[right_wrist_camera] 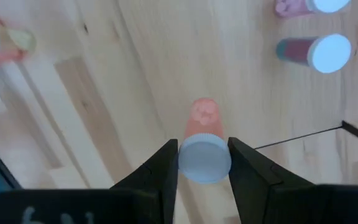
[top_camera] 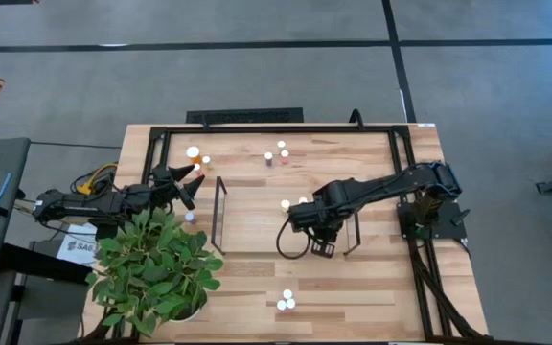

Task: Pick and place medicine bottles onto shelf by color
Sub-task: Put the red pill bottle on the shelf

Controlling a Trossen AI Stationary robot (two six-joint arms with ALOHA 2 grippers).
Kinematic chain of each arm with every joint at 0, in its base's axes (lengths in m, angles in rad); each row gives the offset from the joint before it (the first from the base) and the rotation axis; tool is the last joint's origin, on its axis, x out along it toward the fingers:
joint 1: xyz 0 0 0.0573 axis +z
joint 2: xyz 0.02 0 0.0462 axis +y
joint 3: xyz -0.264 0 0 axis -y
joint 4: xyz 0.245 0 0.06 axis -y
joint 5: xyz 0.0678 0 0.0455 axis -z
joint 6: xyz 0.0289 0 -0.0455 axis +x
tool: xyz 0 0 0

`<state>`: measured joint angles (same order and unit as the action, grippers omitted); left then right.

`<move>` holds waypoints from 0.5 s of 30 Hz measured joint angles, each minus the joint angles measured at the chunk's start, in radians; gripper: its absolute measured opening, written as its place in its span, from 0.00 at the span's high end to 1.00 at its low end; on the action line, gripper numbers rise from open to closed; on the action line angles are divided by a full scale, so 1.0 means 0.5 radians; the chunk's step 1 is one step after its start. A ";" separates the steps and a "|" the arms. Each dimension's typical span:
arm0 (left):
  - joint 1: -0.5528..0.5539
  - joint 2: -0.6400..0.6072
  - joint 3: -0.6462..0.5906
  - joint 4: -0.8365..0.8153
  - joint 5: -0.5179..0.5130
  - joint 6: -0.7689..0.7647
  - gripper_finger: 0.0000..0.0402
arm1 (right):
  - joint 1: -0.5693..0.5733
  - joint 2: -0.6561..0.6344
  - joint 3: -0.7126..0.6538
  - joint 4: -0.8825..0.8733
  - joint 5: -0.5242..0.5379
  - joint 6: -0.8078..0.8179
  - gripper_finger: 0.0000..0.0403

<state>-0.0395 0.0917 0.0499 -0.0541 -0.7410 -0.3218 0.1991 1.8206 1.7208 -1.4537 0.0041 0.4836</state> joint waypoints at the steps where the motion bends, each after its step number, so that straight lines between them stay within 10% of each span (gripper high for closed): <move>1: 0.000 0.000 0.000 0.000 0.000 0.000 0.34 | -0.009 0.000 -0.017 0.010 0.002 -0.034 0.66; 15: -0.001 0.000 0.000 -0.001 0.000 0.000 0.34 | -0.258 0.000 -0.334 0.056 -0.001 -0.543 0.66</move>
<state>-0.0398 0.0917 0.0499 -0.0543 -0.7410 -0.3218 0.0700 1.8206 1.5536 -1.4254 0.0036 0.2119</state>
